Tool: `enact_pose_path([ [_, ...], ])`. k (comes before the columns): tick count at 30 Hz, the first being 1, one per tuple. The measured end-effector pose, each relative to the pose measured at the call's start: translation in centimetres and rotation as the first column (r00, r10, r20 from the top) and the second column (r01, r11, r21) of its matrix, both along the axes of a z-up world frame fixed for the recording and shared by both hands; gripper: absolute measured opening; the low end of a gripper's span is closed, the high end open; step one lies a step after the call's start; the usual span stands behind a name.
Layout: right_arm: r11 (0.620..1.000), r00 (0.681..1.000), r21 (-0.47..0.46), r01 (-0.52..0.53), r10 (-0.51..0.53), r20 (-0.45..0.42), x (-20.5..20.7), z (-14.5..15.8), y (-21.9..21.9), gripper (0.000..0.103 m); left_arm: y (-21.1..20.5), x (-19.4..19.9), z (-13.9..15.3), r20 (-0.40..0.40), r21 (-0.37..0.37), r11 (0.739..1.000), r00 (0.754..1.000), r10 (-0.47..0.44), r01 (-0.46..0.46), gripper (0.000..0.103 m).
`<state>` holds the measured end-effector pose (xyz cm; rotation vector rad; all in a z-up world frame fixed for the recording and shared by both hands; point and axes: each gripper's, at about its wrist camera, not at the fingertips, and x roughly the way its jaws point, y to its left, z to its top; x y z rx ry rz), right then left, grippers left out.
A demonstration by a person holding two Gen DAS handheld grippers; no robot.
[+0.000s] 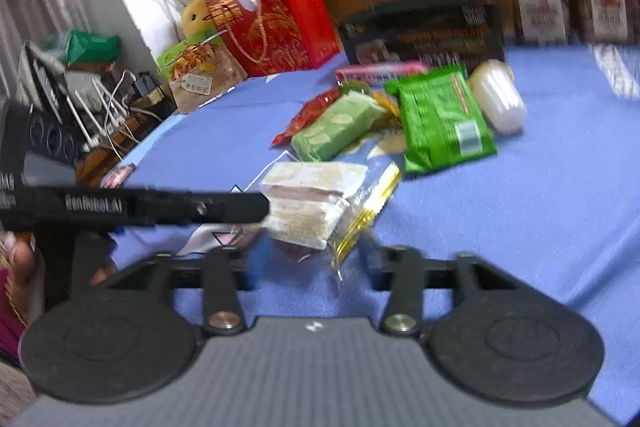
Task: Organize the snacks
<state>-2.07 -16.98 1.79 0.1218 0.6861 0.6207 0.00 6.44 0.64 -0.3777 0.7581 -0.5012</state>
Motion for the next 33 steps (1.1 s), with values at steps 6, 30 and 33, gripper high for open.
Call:
enact_pose_path([
  [6,0.99,0.997,-0.134,-0.04,0.049,0.062,-0.3,-1.1,1.4,0.071,1.4,0.3,0.5,-0.007,-0.014,0.999,0.999,0.033,-0.033,0.075],
  [30,0.978,0.975,-0.21,-0.006,0.052,0.216,0.1,0.0,3.2,0.055,-3.0,2.2,2.1,0.006,0.087,0.991,0.994,-0.106,0.105,0.058],
  [33,0.99,0.964,-0.139,0.026,0.012,0.265,1.3,1.9,2.2,0.055,-3.2,3.0,4.5,0.075,0.097,0.989,0.99,-0.115,0.108,0.058],
])
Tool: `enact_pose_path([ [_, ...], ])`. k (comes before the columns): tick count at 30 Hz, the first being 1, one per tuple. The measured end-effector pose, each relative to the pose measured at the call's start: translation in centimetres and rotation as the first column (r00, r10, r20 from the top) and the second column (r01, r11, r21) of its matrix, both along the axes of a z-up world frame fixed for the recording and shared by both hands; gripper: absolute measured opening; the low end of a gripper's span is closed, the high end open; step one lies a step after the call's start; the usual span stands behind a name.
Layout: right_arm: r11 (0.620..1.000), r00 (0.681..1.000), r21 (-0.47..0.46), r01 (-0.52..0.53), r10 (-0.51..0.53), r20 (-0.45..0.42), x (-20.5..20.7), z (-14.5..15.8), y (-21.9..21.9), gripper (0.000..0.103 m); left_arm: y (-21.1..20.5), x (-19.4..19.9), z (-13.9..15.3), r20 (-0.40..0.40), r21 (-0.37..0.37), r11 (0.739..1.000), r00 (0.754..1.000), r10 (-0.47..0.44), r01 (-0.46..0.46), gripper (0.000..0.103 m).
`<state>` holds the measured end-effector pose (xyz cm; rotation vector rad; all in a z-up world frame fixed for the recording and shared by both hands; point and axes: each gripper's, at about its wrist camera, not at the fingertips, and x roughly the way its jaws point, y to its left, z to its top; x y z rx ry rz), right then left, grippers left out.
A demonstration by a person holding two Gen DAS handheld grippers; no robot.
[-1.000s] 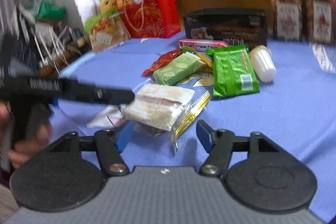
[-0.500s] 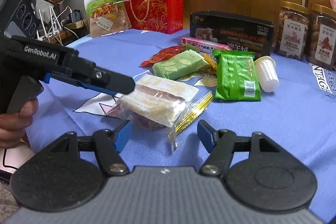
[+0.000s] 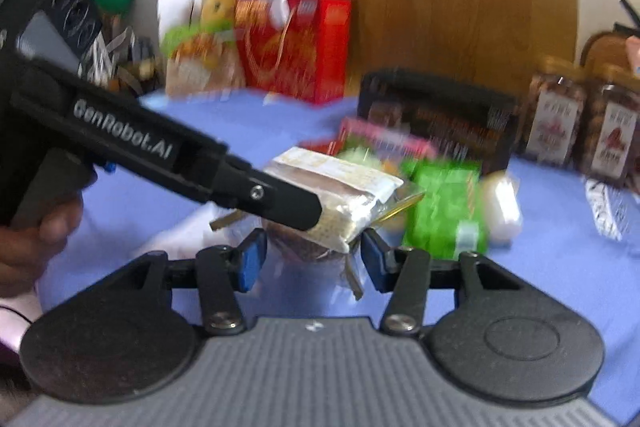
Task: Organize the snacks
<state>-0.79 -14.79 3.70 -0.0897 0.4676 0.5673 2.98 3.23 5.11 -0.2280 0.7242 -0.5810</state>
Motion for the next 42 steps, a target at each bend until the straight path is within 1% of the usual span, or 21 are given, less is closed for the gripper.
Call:
enact_pose_path([
  [2,1.0,0.999,0.016,0.014,-0.014,0.04,1.5,1.3,-0.4,0.055,-0.3,1.2,1.6,0.038,-0.004,1.0,0.999,0.005,-0.005,0.058],
  [5,0.999,0.993,0.007,0.04,-0.04,0.112,4.8,2.8,-0.6,0.055,-1.4,4.4,3.7,0.099,-0.001,1.0,0.995,0.012,-0.012,0.059],
  [6,0.999,0.992,0.007,0.049,-0.05,0.116,6.1,3.1,-0.8,0.055,-1.8,6.0,4.2,0.106,-0.003,1.0,0.994,0.015,-0.015,0.059],
  [9,0.996,0.994,0.033,0.085,-0.087,0.071,11.5,3.6,-1.7,0.055,-3.0,11.1,4.9,0.104,0.002,1.0,0.994,0.021,-0.021,0.059],
  [12,0.992,0.993,0.057,0.111,-0.113,0.028,16.2,3.2,-2.7,0.055,-3.9,16.2,4.3,0.069,-0.031,0.999,0.997,0.044,-0.042,0.059],
  [14,0.989,0.991,0.066,0.131,-0.131,0.002,18.3,2.5,-3.1,0.055,-4.4,18.8,3.5,0.053,-0.034,0.998,0.997,0.055,-0.053,0.06],
  [17,0.987,0.987,0.027,0.159,-0.159,0.014,20.1,1.4,-3.0,0.057,-5.0,21.7,2.1,0.023,-0.033,0.997,0.997,0.074,-0.073,0.059],
  [19,0.985,0.985,0.004,0.17,-0.17,0.027,20.2,0.9,-3.0,0.057,-5.1,22.7,1.6,0.009,-0.026,0.996,0.997,0.081,-0.08,0.059],
  [21,0.982,0.982,0.036,0.184,-0.185,0.026,19.5,0.9,-3.9,0.057,-4.6,22.5,1.4,0.007,-0.028,0.997,0.997,0.077,-0.077,0.059],
  [24,0.97,0.977,0.121,0.211,-0.211,-0.006,17.8,1.5,-6.1,0.057,-2.9,20.5,1.9,0.037,-0.046,0.996,0.996,0.077,-0.075,0.059],
  [28,0.954,0.975,0.208,0.218,-0.205,-0.083,13.9,1.4,-8.4,0.057,0.1,15.7,2.3,0.057,-0.067,0.994,0.995,0.087,-0.083,0.059],
  [29,0.95,0.975,0.225,0.216,-0.198,-0.102,13.1,1.2,-8.6,0.057,0.9,14.4,2.1,0.06,-0.07,0.993,0.994,0.097,-0.092,0.061],
  [31,0.947,0.976,0.255,0.198,-0.166,-0.142,11.4,0.7,-8.6,0.056,2.8,11.7,1.5,0.056,-0.079,0.989,0.99,0.127,-0.122,0.062],
  [32,0.948,0.977,0.263,0.181,-0.143,-0.156,10.5,0.5,-8.2,0.056,4.0,10.5,1.0,0.047,-0.084,0.985,0.987,0.156,-0.152,0.063],
  [33,0.952,0.98,0.263,0.155,-0.114,-0.165,9.5,0.4,-7.5,0.054,5.1,9.6,0.5,0.034,-0.09,0.979,0.982,0.188,-0.184,0.063],
  [34,0.958,0.982,0.258,0.124,-0.082,-0.168,8.8,0.4,-6.6,0.05,6.5,8.9,-0.2,0.013,-0.098,0.97,0.975,0.223,-0.22,0.063],
  [35,0.965,0.985,0.248,0.084,-0.042,-0.17,8.1,0.3,-5.4,0.048,7.7,8.4,-0.9,-0.02,-0.107,0.96,0.966,0.256,-0.257,0.063],
  [37,0.976,0.984,0.217,0.022,0.017,-0.178,7.4,0.1,-2.9,0.047,9.7,7.8,-2.2,-0.071,-0.118,0.941,0.948,0.312,-0.318,0.061],
  [38,0.98,0.983,0.197,0.006,0.03,-0.18,7.4,0.0,-1.8,0.047,10.3,7.6,-2.6,-0.085,-0.119,0.934,0.94,0.33,-0.338,0.061],
  [40,0.986,0.977,0.166,0.008,0.027,-0.21,7.6,-0.7,0.0,0.047,11.2,7.2,-3.3,-0.123,-0.134,0.924,0.931,0.344,-0.359,0.061],
  [42,0.983,0.963,0.179,0.042,0.008,-0.27,7.9,-1.4,0.6,0.047,11.3,6.7,-3.7,-0.152,-0.172,0.926,0.938,0.313,-0.336,0.061],
])
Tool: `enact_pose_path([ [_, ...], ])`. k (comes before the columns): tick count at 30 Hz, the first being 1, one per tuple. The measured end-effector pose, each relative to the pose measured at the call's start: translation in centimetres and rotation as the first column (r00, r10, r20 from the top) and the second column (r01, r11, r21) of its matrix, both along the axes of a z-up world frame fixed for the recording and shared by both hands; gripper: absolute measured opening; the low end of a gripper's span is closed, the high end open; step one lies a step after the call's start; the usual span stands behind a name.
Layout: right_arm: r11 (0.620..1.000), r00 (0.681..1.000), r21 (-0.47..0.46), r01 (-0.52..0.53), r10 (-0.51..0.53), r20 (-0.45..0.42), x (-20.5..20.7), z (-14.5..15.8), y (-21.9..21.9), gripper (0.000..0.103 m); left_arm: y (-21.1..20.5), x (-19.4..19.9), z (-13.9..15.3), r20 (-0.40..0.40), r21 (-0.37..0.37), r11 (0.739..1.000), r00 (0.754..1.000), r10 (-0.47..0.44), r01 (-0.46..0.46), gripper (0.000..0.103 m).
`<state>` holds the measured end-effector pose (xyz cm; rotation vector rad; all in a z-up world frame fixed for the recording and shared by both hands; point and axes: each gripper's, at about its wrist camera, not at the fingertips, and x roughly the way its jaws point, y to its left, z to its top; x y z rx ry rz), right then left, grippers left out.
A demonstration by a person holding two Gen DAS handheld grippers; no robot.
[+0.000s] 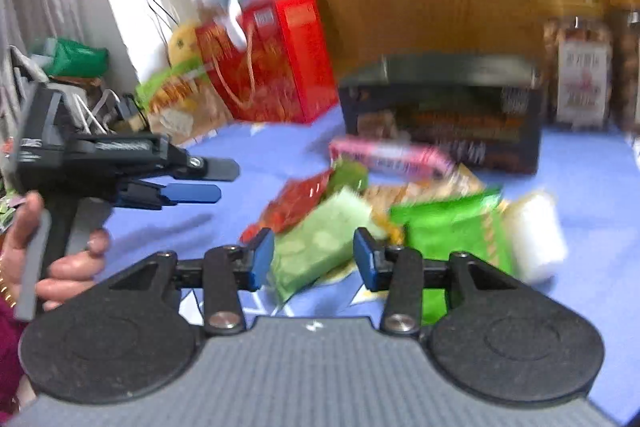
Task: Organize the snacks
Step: 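Grasp the light green leaf-print pack with the left gripper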
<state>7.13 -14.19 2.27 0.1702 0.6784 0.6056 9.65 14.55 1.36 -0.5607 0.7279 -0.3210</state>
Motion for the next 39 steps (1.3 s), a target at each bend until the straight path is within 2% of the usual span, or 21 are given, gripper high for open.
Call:
enact_pose_path([
  [2,1.0,0.999,0.017,0.024,-0.024,-0.026,0.0,-0.6,-0.1,0.047,-0.6,-0.7,-0.1,0.014,-0.013,0.999,0.999,-0.034,0.034,0.061],
  [6,0.996,0.997,-0.083,0.044,-0.039,0.065,0.6,-0.5,0.4,0.054,-2.2,-1.5,-1.1,-0.011,-0.067,0.992,0.994,-0.109,0.108,0.061],
  [10,0.999,0.999,-0.007,0.036,-0.036,-0.009,3.7,-0.5,-0.9,0.055,-2.8,-2.7,-2.1,-0.028,-0.156,0.977,0.989,-0.148,0.142,0.061],
  [14,0.999,0.999,0.002,0.034,-0.034,-0.021,5.7,-0.4,-0.5,0.054,-3.3,-3.5,-3.0,-0.047,-0.18,0.975,0.989,-0.141,0.13,0.058],
  [15,1.0,1.0,0.001,0.023,-0.023,-0.016,5.7,-0.4,-0.3,0.052,-3.2,-3.5,-3.1,-0.047,-0.185,0.975,0.989,-0.137,0.126,0.058],
  [16,1.0,1.0,0.0,0.001,-0.001,-0.023,5.6,-0.5,-0.1,0.034,-3.1,-3.4,-3.1,-0.051,-0.195,0.973,0.99,-0.135,0.122,0.058],
  [17,1.0,0.999,-0.013,-0.008,0.007,-0.043,5.5,-0.7,0.2,0.025,-3.1,-3.4,-3.1,-0.055,-0.203,0.972,0.99,-0.132,0.118,0.058],
  [21,0.999,0.995,0.01,-0.04,0.041,-0.086,2.8,-1.1,-0.3,0.02,-3.5,-3.5,-3.2,-0.055,-0.195,0.972,0.988,-0.142,0.129,0.058],
  [24,0.997,0.993,0.031,-0.075,0.077,-0.09,-0.9,-1.3,-1.2,0.021,-3.7,-4.0,-3.1,-0.048,-0.18,0.974,0.988,-0.148,0.137,0.056],
  [27,0.992,0.99,0.044,-0.115,0.118,-0.077,-4.4,-1.7,-2.4,0.027,-4.5,-4.6,-3.1,-0.055,-0.172,0.97,0.981,-0.186,0.174,0.056],
  [28,0.993,0.992,0.026,-0.114,0.115,-0.054,-5.5,-1.7,-2.7,0.032,-4.8,-4.9,-3.0,-0.054,-0.165,0.968,0.978,-0.202,0.191,0.056],
  [29,0.994,0.994,0.001,-0.108,0.108,-0.031,-6.3,-1.7,-2.9,0.041,-5.2,-5.2,-2.9,-0.052,-0.154,0.966,0.975,-0.217,0.207,0.056],
  [30,0.995,0.996,-0.041,-0.094,0.094,0.0,-7.0,-1.6,-2.9,0.043,-5.4,-5.4,-2.8,-0.048,-0.138,0.967,0.974,-0.223,0.214,0.057],
  [33,0.988,0.995,-0.137,-0.076,0.085,0.058,-7.2,-1.4,-2.5,0.044,-5.3,-5.8,-2.3,-0.041,-0.085,0.976,0.978,-0.207,0.203,0.059],
  [35,0.986,0.994,-0.141,-0.087,0.095,0.054,-6.7,-1.3,-2.4,0.047,-4.6,-5.9,-1.8,-0.039,-0.084,0.981,0.983,-0.178,0.174,0.063],
  [39,0.976,0.988,-0.181,-0.123,0.137,0.068,-6.1,-1.8,-1.3,0.048,-4.4,-5.9,-1.0,-0.034,-0.073,0.984,0.985,-0.167,0.164,0.064],
])
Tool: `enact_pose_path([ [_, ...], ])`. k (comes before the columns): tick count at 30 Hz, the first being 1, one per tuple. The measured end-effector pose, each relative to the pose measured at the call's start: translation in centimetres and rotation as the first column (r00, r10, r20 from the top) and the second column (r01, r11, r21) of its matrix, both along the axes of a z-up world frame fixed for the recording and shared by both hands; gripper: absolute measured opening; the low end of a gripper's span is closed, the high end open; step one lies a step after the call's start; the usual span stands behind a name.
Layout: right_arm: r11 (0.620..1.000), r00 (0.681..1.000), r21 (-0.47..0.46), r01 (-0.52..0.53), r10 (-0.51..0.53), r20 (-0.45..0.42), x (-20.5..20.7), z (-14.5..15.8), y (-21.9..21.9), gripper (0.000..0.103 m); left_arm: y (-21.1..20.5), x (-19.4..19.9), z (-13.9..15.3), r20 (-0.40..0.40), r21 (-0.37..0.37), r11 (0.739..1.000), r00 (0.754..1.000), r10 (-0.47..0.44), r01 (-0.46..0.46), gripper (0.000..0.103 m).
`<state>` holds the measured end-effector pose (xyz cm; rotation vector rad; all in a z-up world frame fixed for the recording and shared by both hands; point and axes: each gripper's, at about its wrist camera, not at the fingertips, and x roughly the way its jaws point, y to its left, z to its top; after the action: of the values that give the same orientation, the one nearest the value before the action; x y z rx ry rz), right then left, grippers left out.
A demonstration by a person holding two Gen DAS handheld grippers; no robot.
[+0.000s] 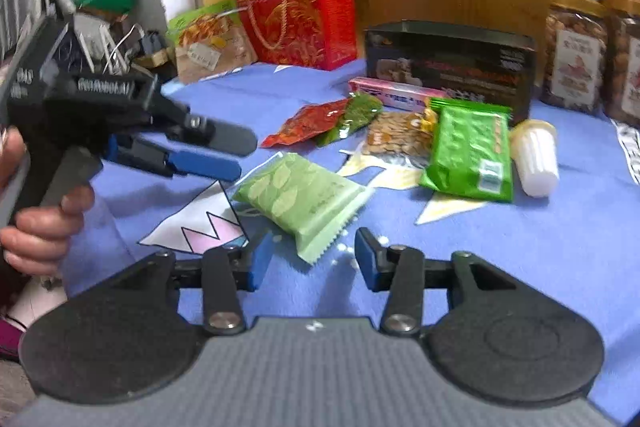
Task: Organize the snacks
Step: 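Carry the green pack into the black tin box and open left gripper, then grasp the pink candy box with the left gripper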
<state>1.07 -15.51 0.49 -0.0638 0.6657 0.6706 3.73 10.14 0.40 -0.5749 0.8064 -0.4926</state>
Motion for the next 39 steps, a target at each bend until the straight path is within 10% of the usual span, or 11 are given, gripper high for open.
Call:
enact_pose_path([
  [7,0.998,0.999,-0.054,0.029,-0.027,0.043,0.8,0.7,1.2,0.027,-3.9,1.9,0.2,-0.054,0.089,0.988,0.991,-0.124,0.128,0.044],
  [19,0.981,0.942,0.095,0.167,-0.187,0.277,11.5,14.2,-2.7,0.027,-8.2,11.3,17.0,0.307,0.205,0.973,0.936,-0.169,0.109,0.045],
  [32,0.965,0.959,-0.017,0.26,-0.256,0.118,21.2,5.7,-2.3,0.031,-10.4,22.9,6.8,0.091,0.201,0.977,0.992,-0.088,0.068,0.045],
  [39,0.958,0.95,0.031,0.284,-0.285,0.129,20.5,6.0,-3.3,0.042,-7.7,21.9,6.9,0.122,0.209,0.978,0.991,-0.049,0.022,0.051],
])
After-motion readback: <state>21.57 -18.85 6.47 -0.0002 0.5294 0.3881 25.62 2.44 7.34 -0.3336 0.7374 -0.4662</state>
